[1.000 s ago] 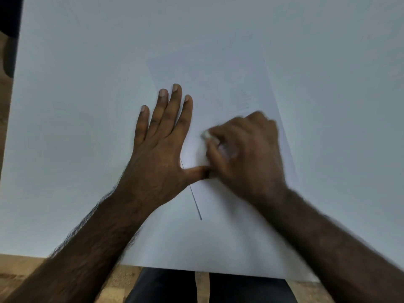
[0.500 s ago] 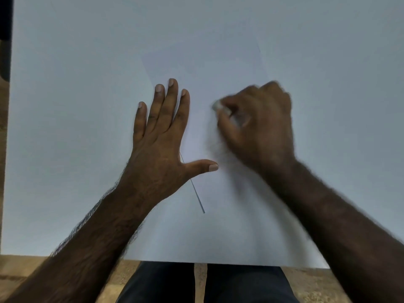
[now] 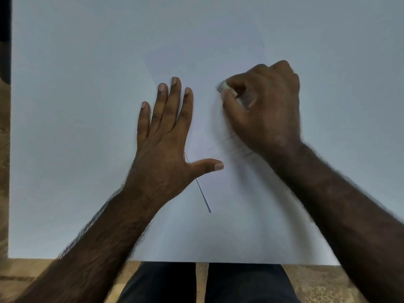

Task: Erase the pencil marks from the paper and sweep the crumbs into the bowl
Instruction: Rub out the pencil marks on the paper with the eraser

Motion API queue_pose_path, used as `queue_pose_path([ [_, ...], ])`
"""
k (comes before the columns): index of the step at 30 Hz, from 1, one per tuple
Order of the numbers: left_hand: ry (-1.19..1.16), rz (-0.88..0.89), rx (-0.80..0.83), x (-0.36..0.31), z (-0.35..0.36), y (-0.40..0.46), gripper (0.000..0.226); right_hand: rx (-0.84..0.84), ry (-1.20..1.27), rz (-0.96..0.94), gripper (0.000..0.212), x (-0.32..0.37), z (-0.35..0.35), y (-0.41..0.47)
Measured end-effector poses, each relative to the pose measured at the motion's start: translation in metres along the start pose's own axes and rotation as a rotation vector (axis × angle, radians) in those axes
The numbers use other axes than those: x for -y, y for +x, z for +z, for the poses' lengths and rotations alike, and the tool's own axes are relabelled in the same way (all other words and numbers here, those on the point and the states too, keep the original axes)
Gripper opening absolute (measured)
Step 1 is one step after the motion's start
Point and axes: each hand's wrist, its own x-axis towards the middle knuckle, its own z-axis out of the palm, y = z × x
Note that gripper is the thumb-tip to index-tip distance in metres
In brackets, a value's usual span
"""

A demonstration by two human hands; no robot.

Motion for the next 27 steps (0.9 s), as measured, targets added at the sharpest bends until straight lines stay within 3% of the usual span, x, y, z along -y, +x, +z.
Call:
queue_pose_path([
  [3, -0.001, -0.017, -0.007, -0.002, 0.000, -0.001, 0.123, 0.075, 0.058, -0.050, 0.012, 0.020, 0.001, -0.025],
  [6, 0.008, -0.016, -0.071, -0.004, 0.001, -0.001, 0.099, 0.192, 0.116, -0.168, 0.013, 0.040, 0.001, -0.057],
  [9, 0.002, -0.020, -0.029, -0.003, 0.000, -0.001, 0.115, 0.103, 0.052, -0.165, 0.010, 0.024, 0.001, -0.036],
  [12, -0.002, -0.005, 0.008, -0.001, -0.002, 0.000, 0.129, -0.033, -0.055, -0.016, 0.017, -0.005, -0.001, 0.004],
  [15, 0.008, -0.004, 0.009, -0.001, -0.002, 0.001, 0.130, -0.028, -0.026, 0.042, 0.014, -0.007, -0.003, 0.008],
  [21, 0.022, -0.005, -0.048, -0.001, 0.002, -0.001, 0.107, 0.162, 0.103, -0.173, 0.011, 0.035, -0.001, -0.062],
  [23, 0.027, -0.014, -0.040, -0.002, 0.002, 0.000, 0.114, 0.118, 0.081, -0.180, 0.009, 0.022, -0.001, -0.053],
  [27, 0.027, -0.006, 0.008, -0.001, 0.000, 0.001, 0.129, -0.064, 0.009, -0.012, 0.010, -0.015, -0.004, -0.010],
])
